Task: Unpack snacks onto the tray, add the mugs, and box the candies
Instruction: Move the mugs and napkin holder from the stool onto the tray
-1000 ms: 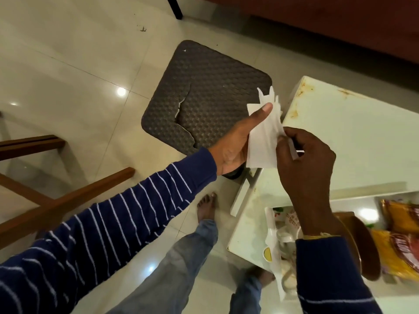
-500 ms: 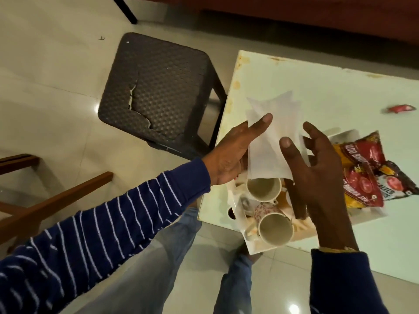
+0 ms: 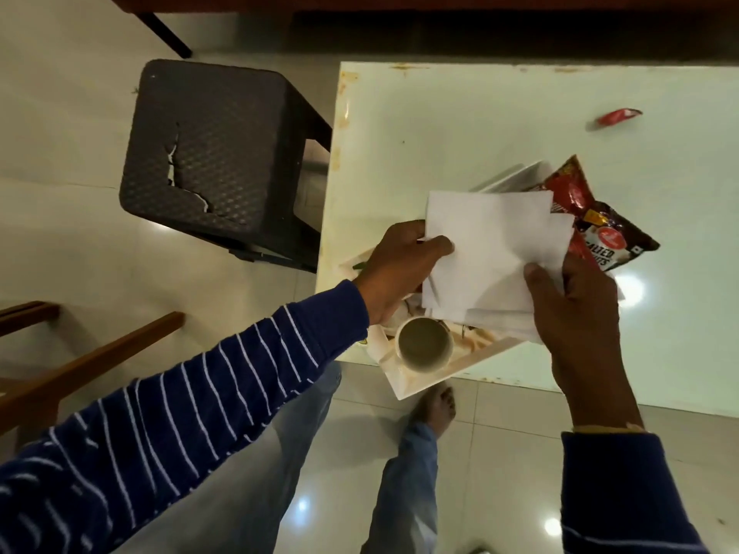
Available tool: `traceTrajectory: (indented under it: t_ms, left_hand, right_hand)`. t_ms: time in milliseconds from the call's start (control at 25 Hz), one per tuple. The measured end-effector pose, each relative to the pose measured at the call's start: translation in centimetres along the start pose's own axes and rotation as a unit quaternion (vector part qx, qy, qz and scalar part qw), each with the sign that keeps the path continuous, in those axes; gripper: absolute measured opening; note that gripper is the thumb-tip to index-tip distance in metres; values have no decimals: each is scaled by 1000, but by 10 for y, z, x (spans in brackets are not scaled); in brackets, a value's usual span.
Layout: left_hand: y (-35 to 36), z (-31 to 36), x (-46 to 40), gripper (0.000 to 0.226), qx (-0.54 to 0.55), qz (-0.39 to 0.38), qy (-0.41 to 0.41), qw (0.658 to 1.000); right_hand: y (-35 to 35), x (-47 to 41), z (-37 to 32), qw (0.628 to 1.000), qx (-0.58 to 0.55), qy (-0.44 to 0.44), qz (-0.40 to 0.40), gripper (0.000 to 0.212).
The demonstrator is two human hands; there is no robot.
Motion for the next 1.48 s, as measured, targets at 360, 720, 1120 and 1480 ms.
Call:
traceTrajectory:
  t_ms: [360, 720, 1120, 1480]
  left_hand:
    - [36, -21, -3, 18, -198, 31, 81, 976]
    - [26, -33, -15, 18, -186, 86, 46, 978]
    - [30, -35, -3, 12, -123, 83, 47, 988]
    - [12, -33, -25, 22, -176, 99, 16, 979]
  right_hand:
    - [6, 8, 3, 976, 157, -147, 36, 26]
    - [32, -11, 18, 983, 142, -117, 8, 27]
    - [34, 8, 8, 985, 63, -158, -8, 13]
    - [36, -17, 30, 988, 107, -96, 53, 15]
Point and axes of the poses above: each hand's wrist, its own x-axis away from the middle knuckle, its own y-axis out of the palm, z = x × y, the point moved 9 cm from there along -x, towards the middle knuckle, and after that the axes turned 6 degrees about y, right-handed, at the moved point
